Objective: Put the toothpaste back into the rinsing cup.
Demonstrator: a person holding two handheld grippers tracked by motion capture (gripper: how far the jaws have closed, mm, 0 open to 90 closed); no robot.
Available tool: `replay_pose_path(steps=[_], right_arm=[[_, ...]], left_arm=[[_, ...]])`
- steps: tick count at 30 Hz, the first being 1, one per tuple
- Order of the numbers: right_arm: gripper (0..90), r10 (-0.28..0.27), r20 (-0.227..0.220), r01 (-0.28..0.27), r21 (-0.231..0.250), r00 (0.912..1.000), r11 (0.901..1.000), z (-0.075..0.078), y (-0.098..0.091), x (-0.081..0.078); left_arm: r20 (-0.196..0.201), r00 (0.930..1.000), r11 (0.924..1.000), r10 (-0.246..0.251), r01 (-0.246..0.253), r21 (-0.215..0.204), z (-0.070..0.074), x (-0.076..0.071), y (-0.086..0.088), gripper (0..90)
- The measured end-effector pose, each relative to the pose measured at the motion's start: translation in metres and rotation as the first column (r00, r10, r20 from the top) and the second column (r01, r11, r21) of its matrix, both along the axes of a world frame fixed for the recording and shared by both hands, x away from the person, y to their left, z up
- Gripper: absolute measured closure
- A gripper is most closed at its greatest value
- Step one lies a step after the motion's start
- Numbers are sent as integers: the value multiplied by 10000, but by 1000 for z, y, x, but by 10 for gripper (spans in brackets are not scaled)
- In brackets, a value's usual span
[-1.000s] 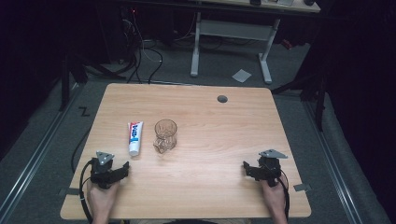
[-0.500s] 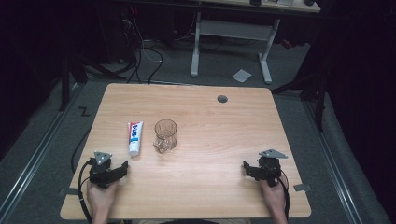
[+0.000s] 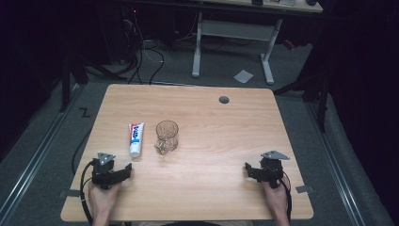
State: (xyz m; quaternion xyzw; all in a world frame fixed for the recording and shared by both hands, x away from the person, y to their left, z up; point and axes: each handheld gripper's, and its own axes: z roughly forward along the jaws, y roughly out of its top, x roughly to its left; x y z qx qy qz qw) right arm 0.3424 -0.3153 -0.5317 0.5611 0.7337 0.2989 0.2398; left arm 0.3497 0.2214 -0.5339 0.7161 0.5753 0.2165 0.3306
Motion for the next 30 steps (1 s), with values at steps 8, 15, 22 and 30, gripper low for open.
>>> replay_pose_path(steps=[8,15,22,30], right_arm=[[160,2,0,-2,0,10000,10000,0,0,0],[160,-8,-8,8,8,10000,10000,0,0,0],[160,-5,-7,5,4,10000,10000,0,0,0],[160,10,-4,-10,-9,10000,10000,0,0,0]], left_arm=[[14,9999,9998,-153,153,-162,6,-7,-2,251],[279,9991,9992,-331,336,-211,12,-14,-5,252],[407,9974,9980,-588,597,-196,18,-17,-10,271],[604,9954,9967,-738,756,-286,28,-17,-15,274]])
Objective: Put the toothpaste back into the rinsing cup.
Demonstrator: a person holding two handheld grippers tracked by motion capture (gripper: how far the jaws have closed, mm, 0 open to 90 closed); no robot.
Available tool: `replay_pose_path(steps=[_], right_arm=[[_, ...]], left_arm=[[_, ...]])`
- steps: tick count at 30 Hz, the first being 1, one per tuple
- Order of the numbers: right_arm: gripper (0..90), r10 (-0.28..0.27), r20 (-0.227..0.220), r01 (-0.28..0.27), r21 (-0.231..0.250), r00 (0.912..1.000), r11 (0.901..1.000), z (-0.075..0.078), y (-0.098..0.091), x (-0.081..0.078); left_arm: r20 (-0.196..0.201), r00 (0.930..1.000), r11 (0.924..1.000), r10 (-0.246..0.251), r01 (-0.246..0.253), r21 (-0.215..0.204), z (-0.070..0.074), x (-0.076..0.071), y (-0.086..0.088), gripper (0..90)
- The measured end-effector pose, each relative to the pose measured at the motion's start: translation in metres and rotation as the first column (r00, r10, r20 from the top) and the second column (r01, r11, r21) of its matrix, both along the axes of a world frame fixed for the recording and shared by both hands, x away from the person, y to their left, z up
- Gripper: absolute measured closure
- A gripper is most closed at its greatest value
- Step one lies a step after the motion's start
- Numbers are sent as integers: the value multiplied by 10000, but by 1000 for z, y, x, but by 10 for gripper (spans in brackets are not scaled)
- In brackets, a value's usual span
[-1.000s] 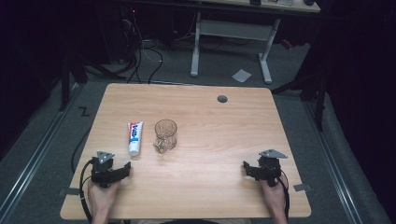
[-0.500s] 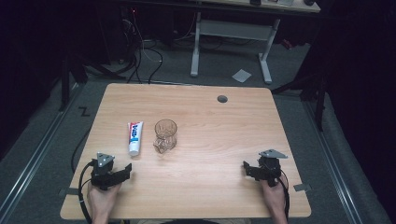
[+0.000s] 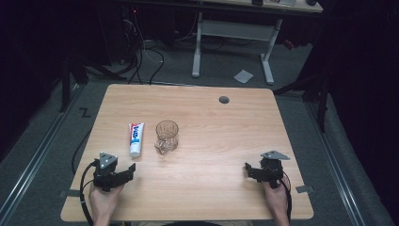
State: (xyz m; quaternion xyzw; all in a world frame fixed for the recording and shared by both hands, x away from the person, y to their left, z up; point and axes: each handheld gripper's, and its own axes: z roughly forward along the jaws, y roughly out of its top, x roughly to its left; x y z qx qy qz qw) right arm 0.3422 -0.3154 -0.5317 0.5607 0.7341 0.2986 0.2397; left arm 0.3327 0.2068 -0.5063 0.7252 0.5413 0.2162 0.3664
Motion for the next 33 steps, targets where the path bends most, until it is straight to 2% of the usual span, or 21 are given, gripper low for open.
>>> replay_pose_path(steps=[7,10,19,24,33], right_arm=[[160,10,6,-10,-8,10000,10000,0,0,0],[160,13,8,-13,-9,10000,10000,0,0,0],[160,12,9,-12,-9,10000,10000,0,0,0],[160,14,7,-14,-9,10000,10000,0,0,0],[160,2,0,-2,0,10000,10000,0,0,0]], left_arm=[[199,9998,10000,30,-30,18,6,1,-4,302],[172,9998,9999,30,-28,-107,7,2,-5,301],[269,9990,9993,-358,361,-131,15,9,-8,291],[289,9979,9983,-586,584,73,24,15,-12,299],[480,9971,9982,-586,581,114,33,24,-14,313]])
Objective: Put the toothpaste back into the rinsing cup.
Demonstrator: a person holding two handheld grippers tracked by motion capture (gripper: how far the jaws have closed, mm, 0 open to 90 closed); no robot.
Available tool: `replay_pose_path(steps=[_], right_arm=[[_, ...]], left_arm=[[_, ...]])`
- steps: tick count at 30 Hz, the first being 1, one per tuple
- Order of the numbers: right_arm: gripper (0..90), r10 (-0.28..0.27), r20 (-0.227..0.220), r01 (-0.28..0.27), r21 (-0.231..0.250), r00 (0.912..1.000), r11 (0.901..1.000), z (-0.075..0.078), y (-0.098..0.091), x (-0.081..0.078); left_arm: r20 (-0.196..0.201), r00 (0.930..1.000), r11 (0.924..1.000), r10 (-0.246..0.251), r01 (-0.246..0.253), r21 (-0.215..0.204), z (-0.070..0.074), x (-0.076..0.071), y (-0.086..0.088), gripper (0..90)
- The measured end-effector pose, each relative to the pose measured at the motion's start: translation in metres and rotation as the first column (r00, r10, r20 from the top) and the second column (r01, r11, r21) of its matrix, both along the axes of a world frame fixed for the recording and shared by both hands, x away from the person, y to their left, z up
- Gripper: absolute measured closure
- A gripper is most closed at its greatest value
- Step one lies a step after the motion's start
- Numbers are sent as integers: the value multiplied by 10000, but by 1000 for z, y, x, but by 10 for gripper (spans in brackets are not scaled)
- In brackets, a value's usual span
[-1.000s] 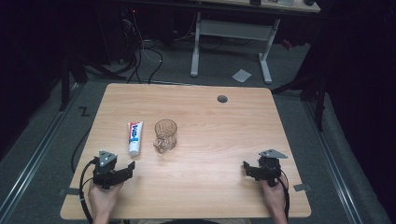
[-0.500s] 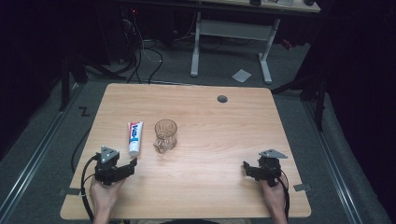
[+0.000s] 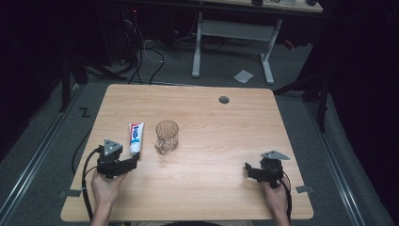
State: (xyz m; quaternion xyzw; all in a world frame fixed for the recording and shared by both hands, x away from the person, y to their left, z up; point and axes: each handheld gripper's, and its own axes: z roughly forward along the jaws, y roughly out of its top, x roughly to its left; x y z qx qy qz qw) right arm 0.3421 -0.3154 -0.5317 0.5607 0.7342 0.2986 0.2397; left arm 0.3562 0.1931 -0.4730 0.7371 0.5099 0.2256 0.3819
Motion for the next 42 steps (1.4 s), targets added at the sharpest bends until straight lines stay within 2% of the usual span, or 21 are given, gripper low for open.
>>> replay_pose_path(steps=[10,13,15,19,28,30,35,37,42], right_arm=[[159,8,2,-8,-5,10000,10000,0,0,0],[160,12,5,-12,-7,10000,10000,0,0,0],[160,6,1,-6,-2,10000,10000,0,0,0],[160,12,4,-12,-5,10000,10000,0,0,0],[160,8,2,-8,-1,10000,10000,0,0,0],[160,16,0,-16,-1,10000,10000,0,0,0],[160,15,0,-15,-2,10000,10000,0,0,0],[160,18,0,-18,-3,10000,10000,0,0,0],[160,11,0,-11,-1,10000,10000,0,0,0]], left_arm=[[123,9999,9999,104,-103,-109,5,11,1,321],[-164,9997,9998,175,-177,-94,6,16,1,313],[-549,9982,9990,234,-254,-363,7,22,3,293],[-705,9974,9983,129,-169,-561,10,31,6,285],[-745,9969,9996,244,-252,-93,22,46,3,272],[-760,9968,9995,239,-253,-181,25,47,4,273],[-825,9963,9997,247,-246,20,30,52,1,276],[-837,9961,9995,289,-297,-92,31,55,1,280],[-1030,9942,9993,325,-305,212,33,65,-3,291]])
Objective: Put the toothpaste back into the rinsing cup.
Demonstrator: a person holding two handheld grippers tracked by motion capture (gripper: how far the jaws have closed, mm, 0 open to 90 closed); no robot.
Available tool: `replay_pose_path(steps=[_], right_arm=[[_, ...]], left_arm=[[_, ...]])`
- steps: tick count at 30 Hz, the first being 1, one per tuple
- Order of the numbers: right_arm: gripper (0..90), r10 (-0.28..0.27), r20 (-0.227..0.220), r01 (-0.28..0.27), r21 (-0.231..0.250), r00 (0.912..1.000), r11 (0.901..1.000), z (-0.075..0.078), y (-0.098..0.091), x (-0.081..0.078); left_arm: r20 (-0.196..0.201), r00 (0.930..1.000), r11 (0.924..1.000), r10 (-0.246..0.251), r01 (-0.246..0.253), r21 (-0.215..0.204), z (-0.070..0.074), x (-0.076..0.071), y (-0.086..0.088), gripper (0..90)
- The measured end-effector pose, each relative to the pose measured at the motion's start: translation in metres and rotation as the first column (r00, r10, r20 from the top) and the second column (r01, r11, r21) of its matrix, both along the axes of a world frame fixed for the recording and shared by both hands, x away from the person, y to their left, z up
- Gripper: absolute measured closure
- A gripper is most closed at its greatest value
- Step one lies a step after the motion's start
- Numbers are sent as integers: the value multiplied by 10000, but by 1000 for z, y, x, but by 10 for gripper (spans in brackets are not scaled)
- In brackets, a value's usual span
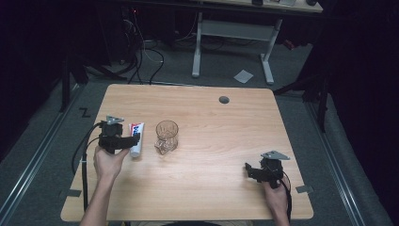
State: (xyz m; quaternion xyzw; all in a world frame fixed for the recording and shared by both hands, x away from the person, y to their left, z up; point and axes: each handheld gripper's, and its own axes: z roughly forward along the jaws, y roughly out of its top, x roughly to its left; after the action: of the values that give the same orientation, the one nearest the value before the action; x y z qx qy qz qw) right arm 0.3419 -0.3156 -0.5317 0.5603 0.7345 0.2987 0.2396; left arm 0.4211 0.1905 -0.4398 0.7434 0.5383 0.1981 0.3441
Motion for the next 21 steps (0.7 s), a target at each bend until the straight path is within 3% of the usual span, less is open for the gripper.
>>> replay_pose_path(steps=[21], right_arm=[[159,12,1,-12,4,10000,10000,0,0,0]], left_arm=[[-838,9952,9958,504,-436,806,6,48,-16,280]])
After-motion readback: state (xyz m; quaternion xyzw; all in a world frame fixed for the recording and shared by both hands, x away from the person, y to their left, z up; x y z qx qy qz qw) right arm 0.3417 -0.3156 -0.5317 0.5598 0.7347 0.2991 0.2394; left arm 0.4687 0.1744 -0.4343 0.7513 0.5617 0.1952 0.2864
